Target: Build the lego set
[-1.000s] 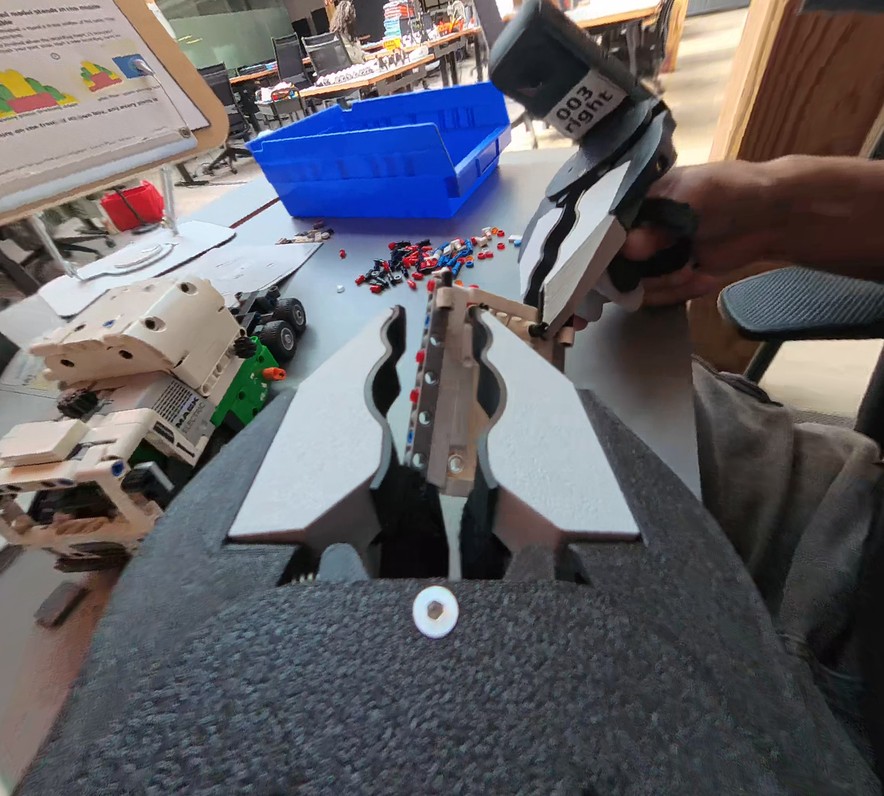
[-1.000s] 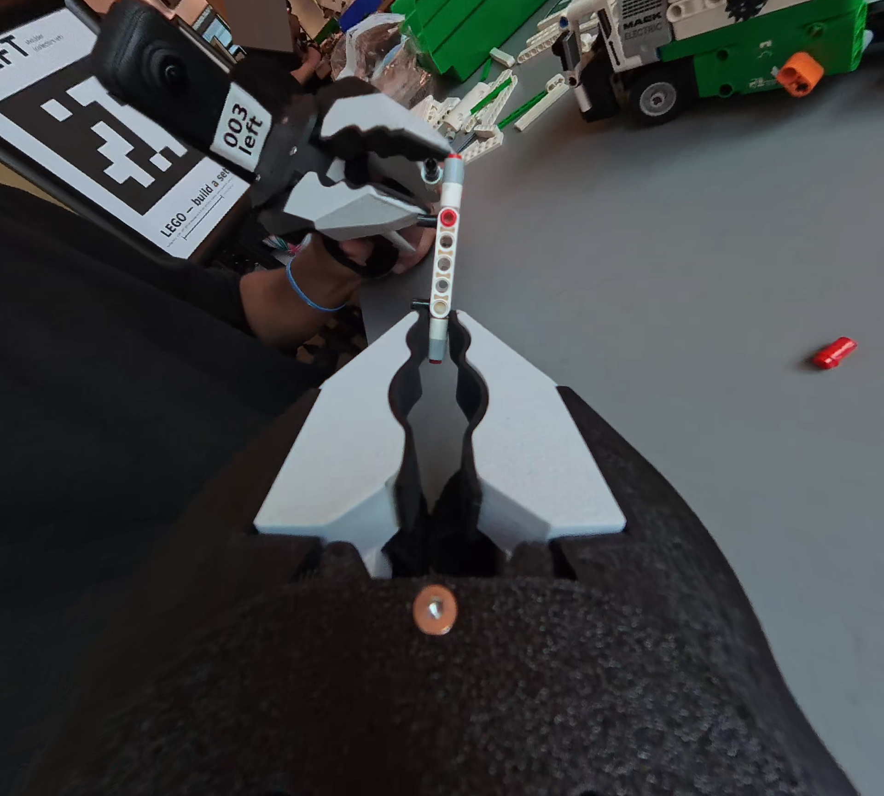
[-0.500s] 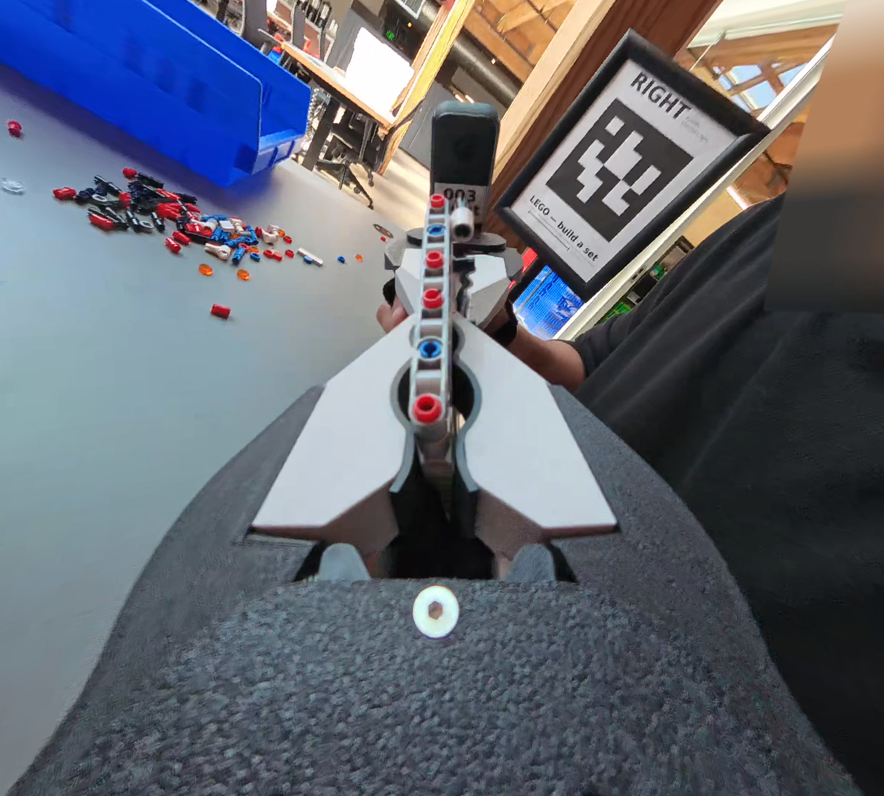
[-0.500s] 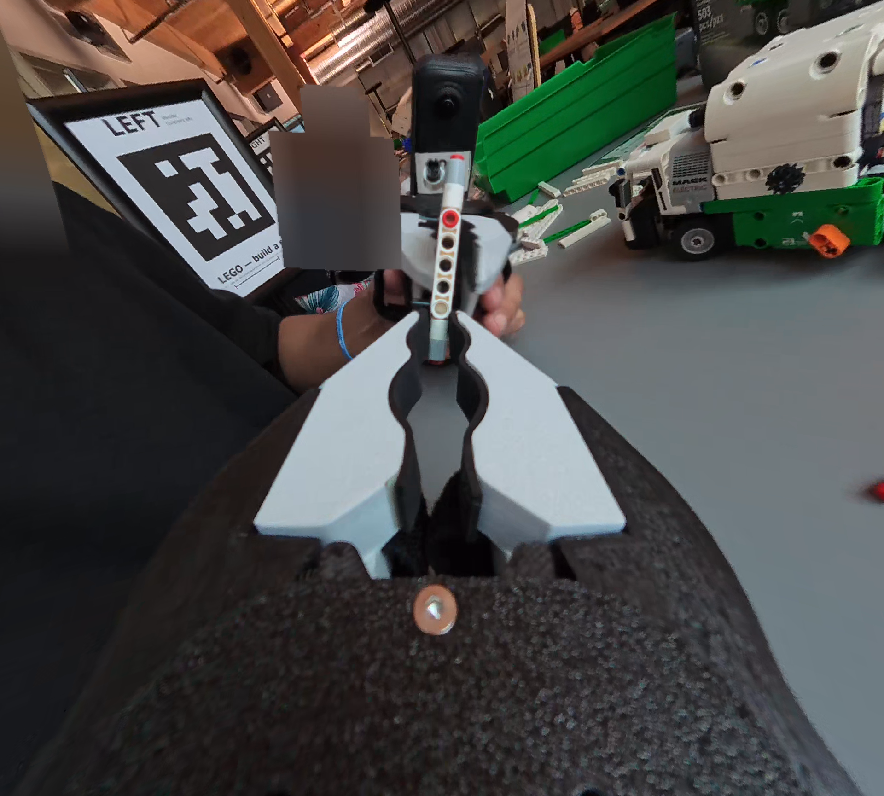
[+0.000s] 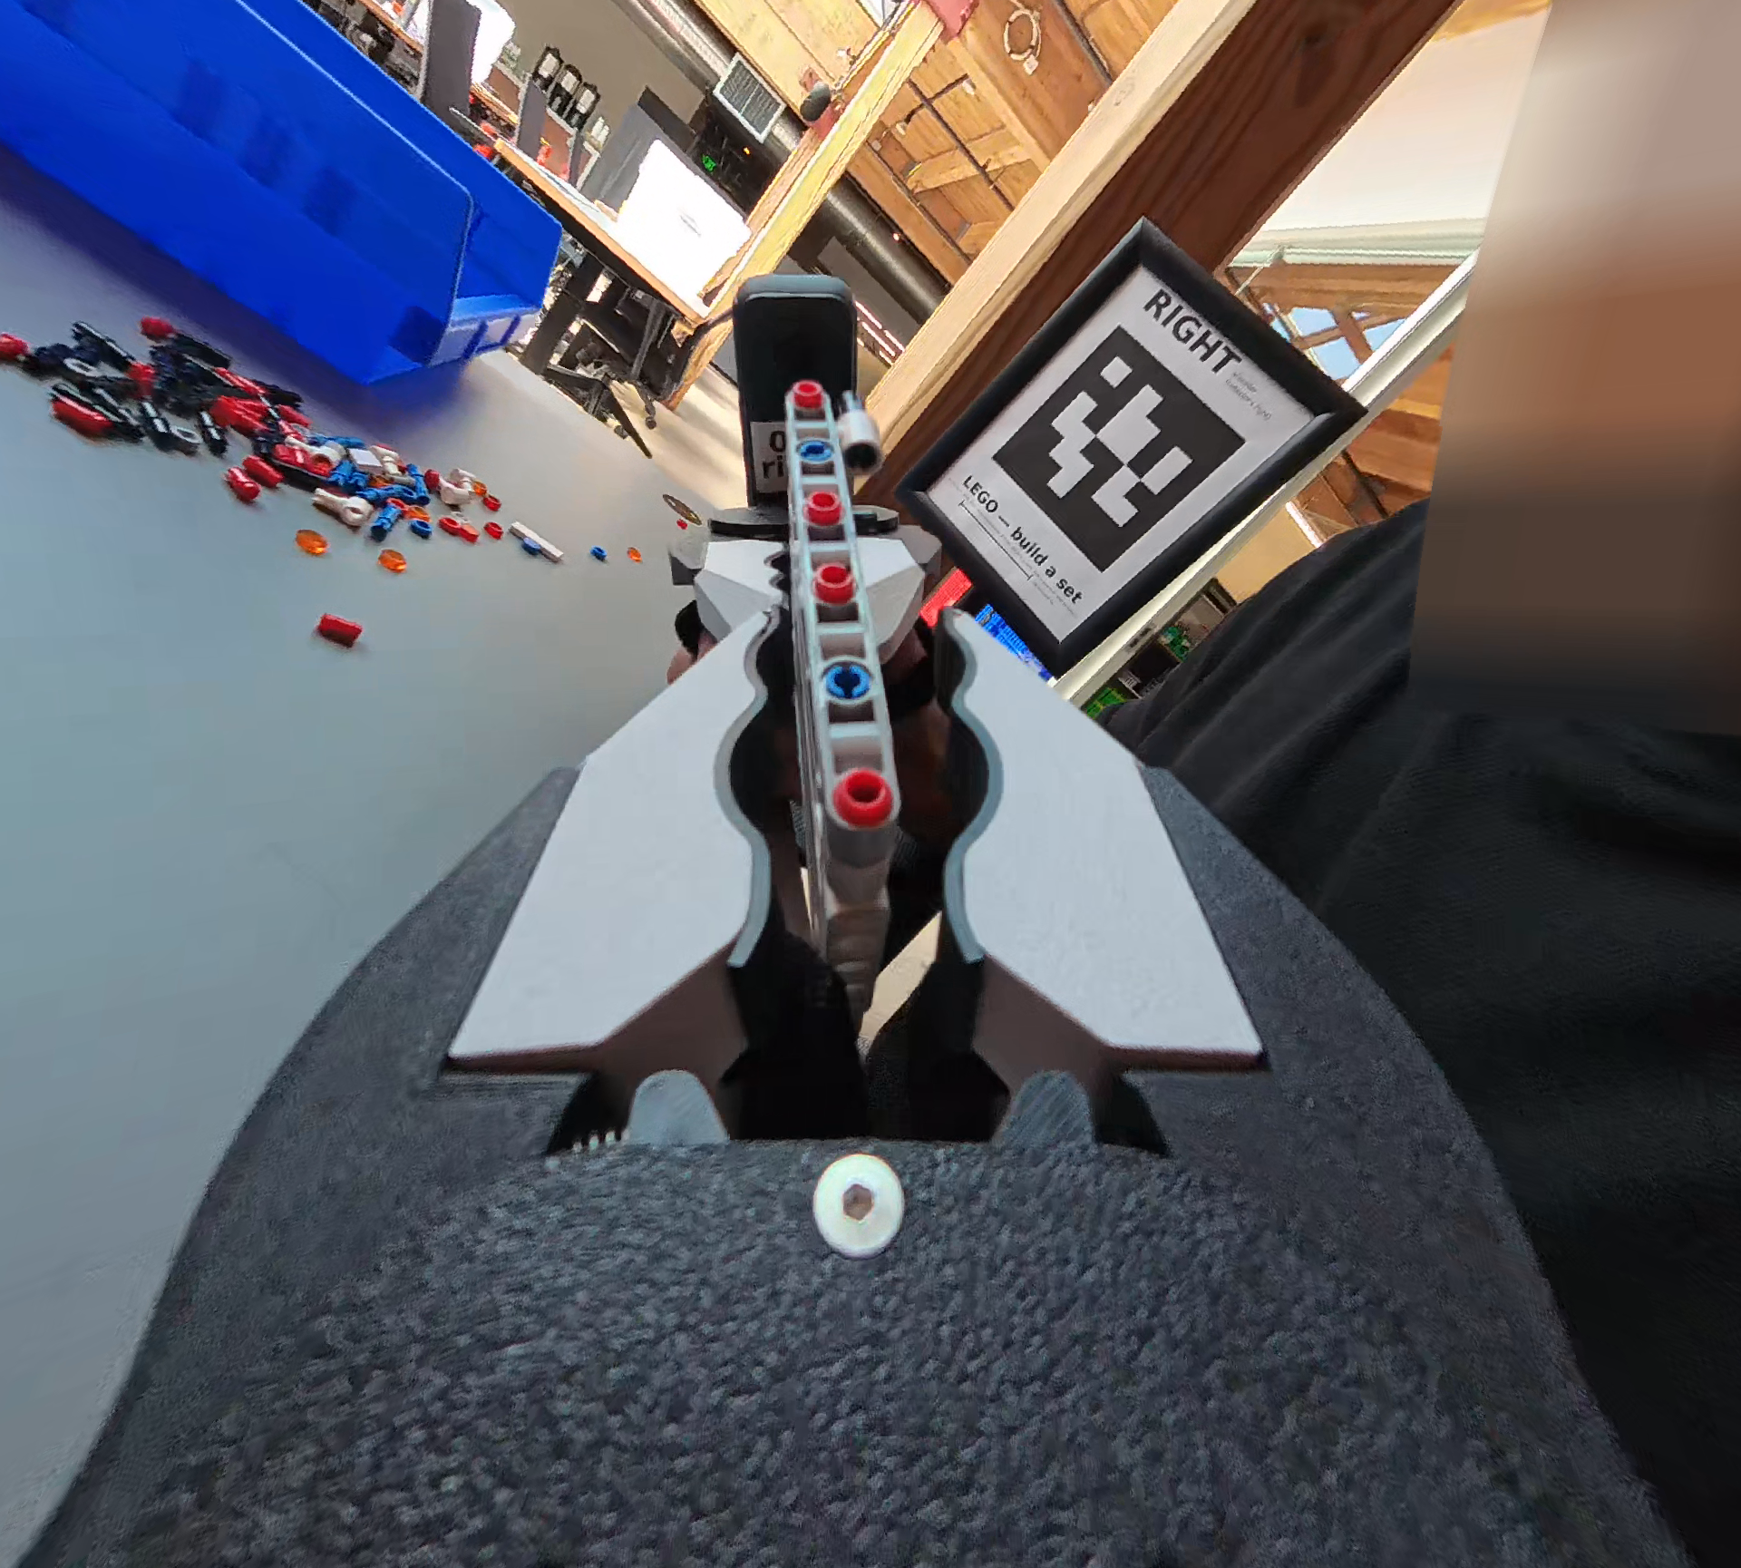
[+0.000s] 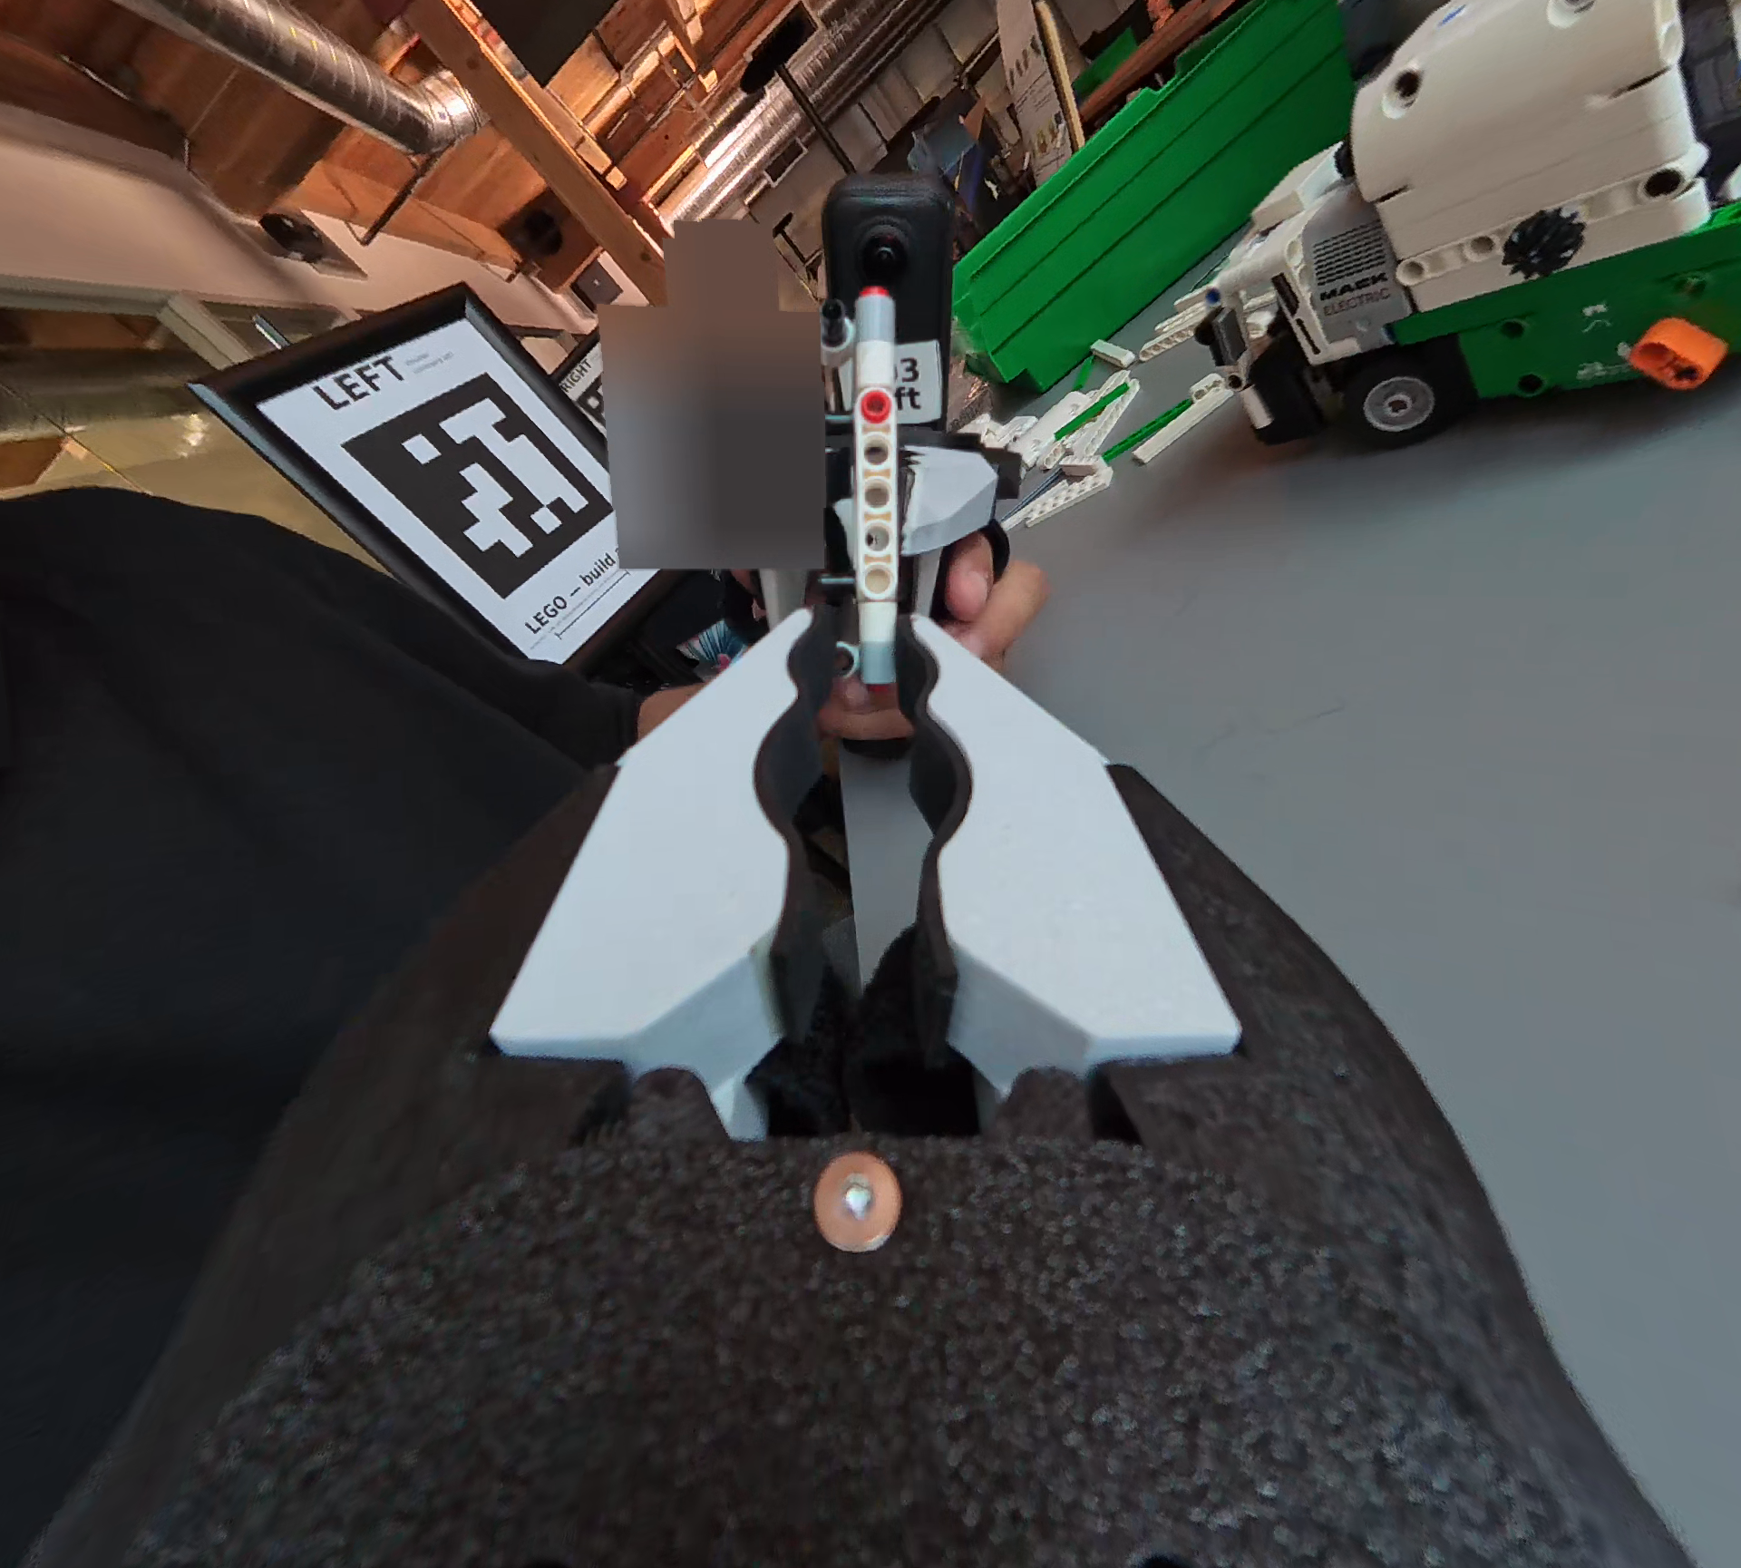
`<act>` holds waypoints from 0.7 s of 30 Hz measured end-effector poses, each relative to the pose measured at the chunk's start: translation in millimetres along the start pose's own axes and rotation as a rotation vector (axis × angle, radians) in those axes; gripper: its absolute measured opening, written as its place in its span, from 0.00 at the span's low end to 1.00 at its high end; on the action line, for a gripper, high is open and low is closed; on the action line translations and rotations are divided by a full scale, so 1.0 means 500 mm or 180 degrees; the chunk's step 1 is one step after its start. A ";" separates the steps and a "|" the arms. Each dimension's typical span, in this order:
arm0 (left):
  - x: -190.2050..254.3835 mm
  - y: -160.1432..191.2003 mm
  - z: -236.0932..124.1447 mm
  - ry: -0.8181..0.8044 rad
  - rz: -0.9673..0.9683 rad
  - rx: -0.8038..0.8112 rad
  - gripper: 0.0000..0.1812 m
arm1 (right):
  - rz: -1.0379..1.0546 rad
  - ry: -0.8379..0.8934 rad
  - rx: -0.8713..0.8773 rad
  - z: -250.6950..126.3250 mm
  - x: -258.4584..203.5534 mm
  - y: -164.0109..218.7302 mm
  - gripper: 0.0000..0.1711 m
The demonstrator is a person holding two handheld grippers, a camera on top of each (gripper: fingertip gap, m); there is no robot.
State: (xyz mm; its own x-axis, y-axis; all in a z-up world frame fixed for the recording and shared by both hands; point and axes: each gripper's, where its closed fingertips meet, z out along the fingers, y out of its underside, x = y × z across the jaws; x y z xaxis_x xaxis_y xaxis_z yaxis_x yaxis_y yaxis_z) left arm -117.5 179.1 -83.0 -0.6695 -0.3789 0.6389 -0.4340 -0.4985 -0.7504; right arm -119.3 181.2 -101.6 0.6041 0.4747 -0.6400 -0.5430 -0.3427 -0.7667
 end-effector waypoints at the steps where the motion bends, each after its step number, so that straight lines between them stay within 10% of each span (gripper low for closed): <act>1: -0.004 -0.002 0.001 -0.0012 -0.0046 0.0025 0.15 | 0.0017 0.0024 0.0008 -0.001 0.003 -0.001 0.07; 21: -0.020 0.018 0.038 -0.0366 -0.0093 0.0068 0.15 | 0.0304 0.0001 0.1096 -0.032 0.009 -0.079 0.06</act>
State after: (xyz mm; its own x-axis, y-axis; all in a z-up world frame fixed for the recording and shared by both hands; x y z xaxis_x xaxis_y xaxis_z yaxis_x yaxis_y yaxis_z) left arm -103.2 163.6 -92.8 -0.5826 -0.4502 0.6767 -0.4388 -0.5266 -0.7281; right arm -85.9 183.7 -74.9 0.5413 0.4535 -0.7081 -0.7617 -0.0923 -0.6413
